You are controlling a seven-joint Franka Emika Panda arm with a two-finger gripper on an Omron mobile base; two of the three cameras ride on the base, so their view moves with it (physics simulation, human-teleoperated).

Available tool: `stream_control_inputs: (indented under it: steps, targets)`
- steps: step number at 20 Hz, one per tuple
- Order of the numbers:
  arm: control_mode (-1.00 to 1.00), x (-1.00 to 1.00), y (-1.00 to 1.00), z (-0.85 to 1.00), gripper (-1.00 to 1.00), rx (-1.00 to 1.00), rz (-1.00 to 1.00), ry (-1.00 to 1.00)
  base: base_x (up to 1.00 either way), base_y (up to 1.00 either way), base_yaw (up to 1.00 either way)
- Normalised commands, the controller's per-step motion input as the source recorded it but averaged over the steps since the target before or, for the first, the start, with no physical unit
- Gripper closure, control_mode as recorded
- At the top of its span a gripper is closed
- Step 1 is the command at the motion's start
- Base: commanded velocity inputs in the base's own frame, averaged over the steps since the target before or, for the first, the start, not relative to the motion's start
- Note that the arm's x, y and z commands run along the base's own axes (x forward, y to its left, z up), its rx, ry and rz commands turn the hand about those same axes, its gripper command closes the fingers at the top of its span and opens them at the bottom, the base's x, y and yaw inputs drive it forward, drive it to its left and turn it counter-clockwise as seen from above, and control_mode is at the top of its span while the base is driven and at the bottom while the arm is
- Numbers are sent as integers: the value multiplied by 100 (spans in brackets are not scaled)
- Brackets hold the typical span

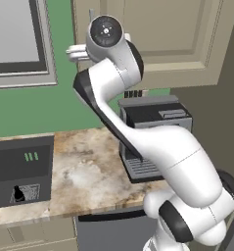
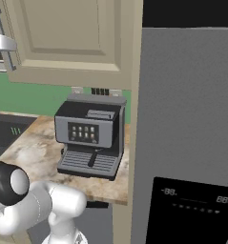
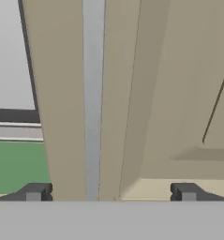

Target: Open the cabinet, pick the kettle from the cabinet, and place it in the sink.

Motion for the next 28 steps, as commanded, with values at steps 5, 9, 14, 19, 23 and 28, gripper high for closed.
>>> stream_control_inputs:
  steps: [5,9,14,19,23,28]
  targets:
    - [-100,30,14,0,-100,-2,-4,0,0,0,0]
    - [-100,30,15,0,-100,-2,-6,0,0,0,0]
    - [-100,30,14,0,-100,-1,-10,0,0,0,0]
    - [-100,30,3,0,-100,0,-6,0,0,0,0]
    - [-100,26,0,-2,-100,0,-5,0,0,0,0]
    - [-100,19,-2,-7,100,0,-3,0,0,0,0]
